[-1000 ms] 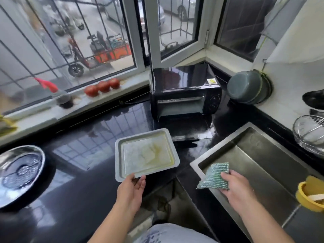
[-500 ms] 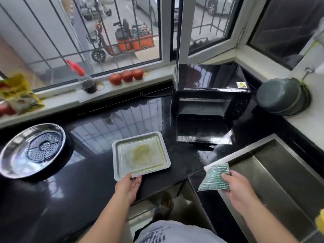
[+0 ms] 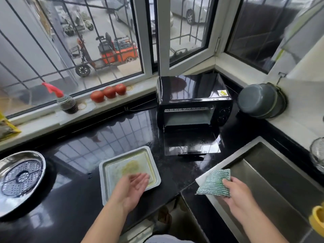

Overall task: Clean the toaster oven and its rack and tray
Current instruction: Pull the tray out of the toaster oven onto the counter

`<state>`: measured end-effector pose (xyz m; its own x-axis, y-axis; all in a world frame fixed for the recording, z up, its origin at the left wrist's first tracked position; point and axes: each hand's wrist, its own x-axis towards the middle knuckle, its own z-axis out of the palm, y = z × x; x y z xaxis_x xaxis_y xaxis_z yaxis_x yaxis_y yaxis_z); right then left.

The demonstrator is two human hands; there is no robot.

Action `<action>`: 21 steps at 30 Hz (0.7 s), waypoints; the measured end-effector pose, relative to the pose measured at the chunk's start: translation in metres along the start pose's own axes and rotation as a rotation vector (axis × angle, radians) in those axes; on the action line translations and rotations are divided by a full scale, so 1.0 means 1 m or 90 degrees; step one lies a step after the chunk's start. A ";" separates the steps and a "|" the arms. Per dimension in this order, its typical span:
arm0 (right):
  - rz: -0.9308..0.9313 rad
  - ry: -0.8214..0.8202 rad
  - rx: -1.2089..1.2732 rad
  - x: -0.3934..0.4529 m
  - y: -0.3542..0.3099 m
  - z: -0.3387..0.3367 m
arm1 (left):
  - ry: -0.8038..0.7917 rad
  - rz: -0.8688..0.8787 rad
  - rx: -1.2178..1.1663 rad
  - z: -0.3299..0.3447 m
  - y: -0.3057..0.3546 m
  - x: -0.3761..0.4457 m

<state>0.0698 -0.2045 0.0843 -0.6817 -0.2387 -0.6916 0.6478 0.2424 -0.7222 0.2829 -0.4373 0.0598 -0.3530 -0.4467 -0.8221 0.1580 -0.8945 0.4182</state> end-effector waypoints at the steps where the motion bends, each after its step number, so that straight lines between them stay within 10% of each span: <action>1: 0.003 0.018 0.013 0.003 -0.003 -0.002 | -0.031 0.003 0.018 0.022 0.005 0.003; 11: -0.028 0.134 0.082 0.020 -0.049 -0.003 | -0.185 -0.005 0.113 0.244 0.025 0.120; 21: -0.034 0.196 0.146 0.011 -0.043 -0.025 | -0.146 0.078 -0.003 0.293 0.015 0.160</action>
<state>0.0260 -0.1937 0.1080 -0.7638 0.0572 -0.6429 0.6444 0.0119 -0.7646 -0.0419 -0.5168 0.0475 -0.5310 -0.5370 -0.6555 0.2165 -0.8339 0.5077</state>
